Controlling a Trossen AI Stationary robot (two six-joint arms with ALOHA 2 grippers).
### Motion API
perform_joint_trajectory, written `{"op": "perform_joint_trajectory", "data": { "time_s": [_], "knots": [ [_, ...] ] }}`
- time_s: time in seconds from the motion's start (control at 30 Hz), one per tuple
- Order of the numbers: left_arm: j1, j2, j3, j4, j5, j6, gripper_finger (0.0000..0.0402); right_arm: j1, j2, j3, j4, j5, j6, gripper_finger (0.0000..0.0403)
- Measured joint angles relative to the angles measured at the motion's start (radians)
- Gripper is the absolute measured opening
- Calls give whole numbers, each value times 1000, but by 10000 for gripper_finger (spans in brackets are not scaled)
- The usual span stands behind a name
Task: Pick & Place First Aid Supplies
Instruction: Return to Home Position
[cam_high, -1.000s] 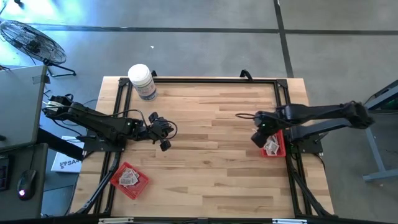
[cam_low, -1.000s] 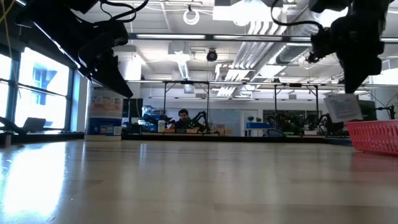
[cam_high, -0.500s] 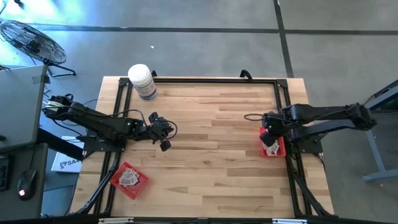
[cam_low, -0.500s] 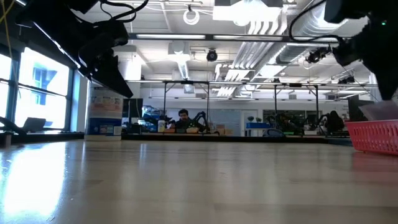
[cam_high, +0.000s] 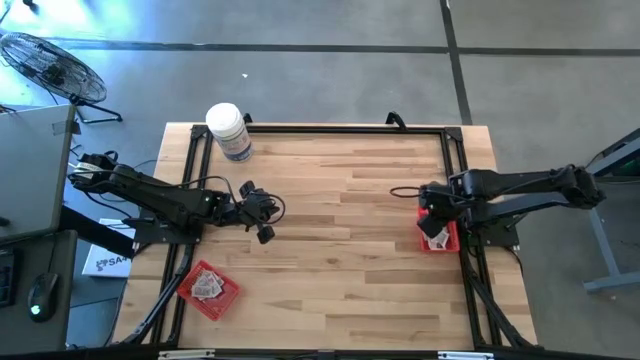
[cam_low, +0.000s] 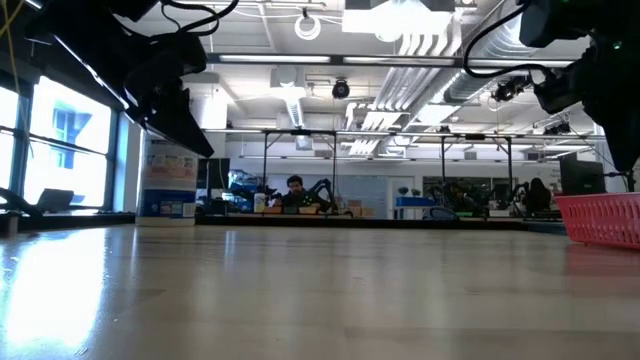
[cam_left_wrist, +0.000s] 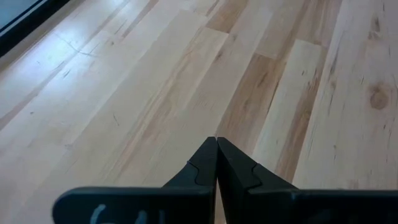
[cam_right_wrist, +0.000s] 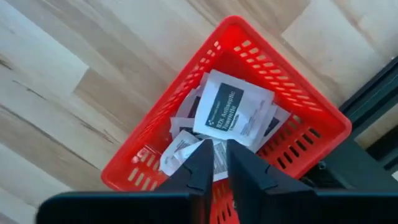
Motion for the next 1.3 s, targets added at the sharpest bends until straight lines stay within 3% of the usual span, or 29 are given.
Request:
{"op": "perform_joint_trajectory", "data": {
  "time_s": [0.27,0.43,0.53,0.67,0.83,0.93,1.13,1.3],
  "knots": [
    [0,-15,1,-6,60,30,1,-5,0,67,10,-80,18,75],
    [0,-72,56,-111,180,129,1,-4,-1,139,140,-14,-53,72],
    [0,-103,88,-196,279,135,1,-3,-1,146,307,108,-173,69],
    [0,-122,108,-194,368,134,1,2,0,143,532,346,-394,70],
    [0,-115,108,-177,387,134,1,18,-2,73,804,596,-569,71],
    [0,-111,107,-173,385,135,1,17,-2,33,900,660,-610,71],
    [0,-133,108,-98,402,136,1,37,-2,-69,1047,543,-637,71],
    [0,-233,107,-167,353,142,1,96,-6,-215,1262,419,-689,71]
  ]
}}
